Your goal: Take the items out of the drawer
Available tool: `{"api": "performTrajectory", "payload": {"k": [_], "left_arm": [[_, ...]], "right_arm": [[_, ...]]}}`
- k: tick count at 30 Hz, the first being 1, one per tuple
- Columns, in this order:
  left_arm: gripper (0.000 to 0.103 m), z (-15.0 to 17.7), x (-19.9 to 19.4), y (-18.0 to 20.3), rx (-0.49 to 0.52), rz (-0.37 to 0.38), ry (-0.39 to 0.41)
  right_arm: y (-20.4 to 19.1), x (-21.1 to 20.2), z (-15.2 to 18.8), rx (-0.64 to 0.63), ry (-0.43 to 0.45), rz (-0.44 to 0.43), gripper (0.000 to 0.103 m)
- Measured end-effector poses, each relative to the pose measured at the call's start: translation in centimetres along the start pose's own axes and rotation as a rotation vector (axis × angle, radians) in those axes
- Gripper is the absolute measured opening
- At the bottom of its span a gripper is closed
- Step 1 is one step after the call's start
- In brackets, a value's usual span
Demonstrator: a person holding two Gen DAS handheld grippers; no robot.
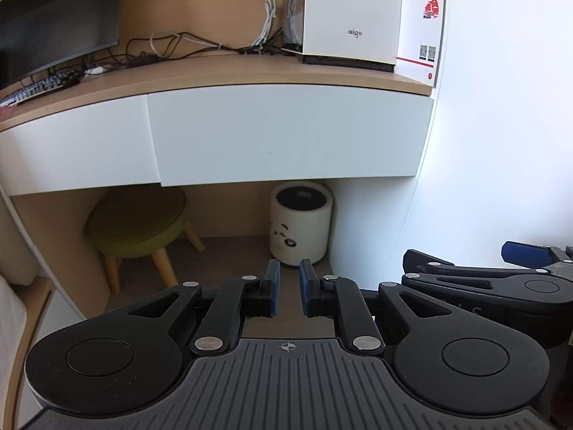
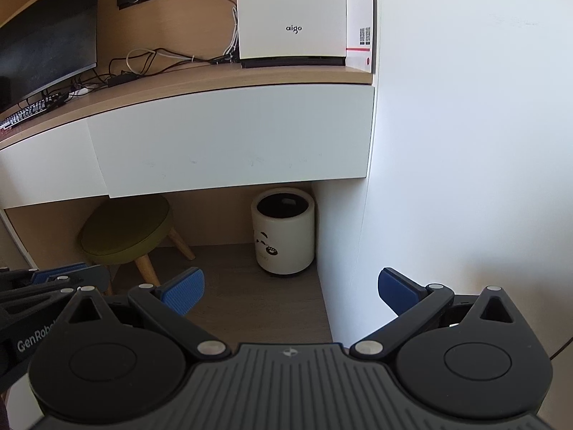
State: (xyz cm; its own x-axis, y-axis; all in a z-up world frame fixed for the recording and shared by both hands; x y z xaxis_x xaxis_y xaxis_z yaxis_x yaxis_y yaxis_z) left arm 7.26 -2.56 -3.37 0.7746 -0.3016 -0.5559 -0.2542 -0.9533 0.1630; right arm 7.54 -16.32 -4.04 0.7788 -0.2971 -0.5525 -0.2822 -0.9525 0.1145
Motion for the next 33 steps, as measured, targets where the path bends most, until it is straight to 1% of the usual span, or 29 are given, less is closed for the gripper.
{"api": "performTrajectory", "payload": {"k": [12, 33], "left_arm": [[0.014, -0.3, 0.2, -0.1, -0.004, 0.001, 0.000], [0.014, -1.0, 0.8, -1.9, -0.022, 0.027, -0.014]], "right_arm": [[-0.2, 0.2, -0.1, 0.002, -0.005, 0.003, 0.103], [-1.3, 0.7, -1.1, -0.011, -0.016, 0.038, 0.103]]}}
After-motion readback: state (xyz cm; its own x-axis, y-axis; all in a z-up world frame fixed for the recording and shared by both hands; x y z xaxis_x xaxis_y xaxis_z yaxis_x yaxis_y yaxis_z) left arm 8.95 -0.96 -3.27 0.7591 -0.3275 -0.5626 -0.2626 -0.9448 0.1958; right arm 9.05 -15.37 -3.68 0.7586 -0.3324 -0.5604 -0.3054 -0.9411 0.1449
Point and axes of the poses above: each gripper's, at about its wrist camera, not at the fingertips, and x roughly the way its jaws point, y to its right, z to its underside, the point moved 7 cm from there along x, roughly the way its jaws point, and after that the axes turned 14 degrees about z, right-handed, at the moved point
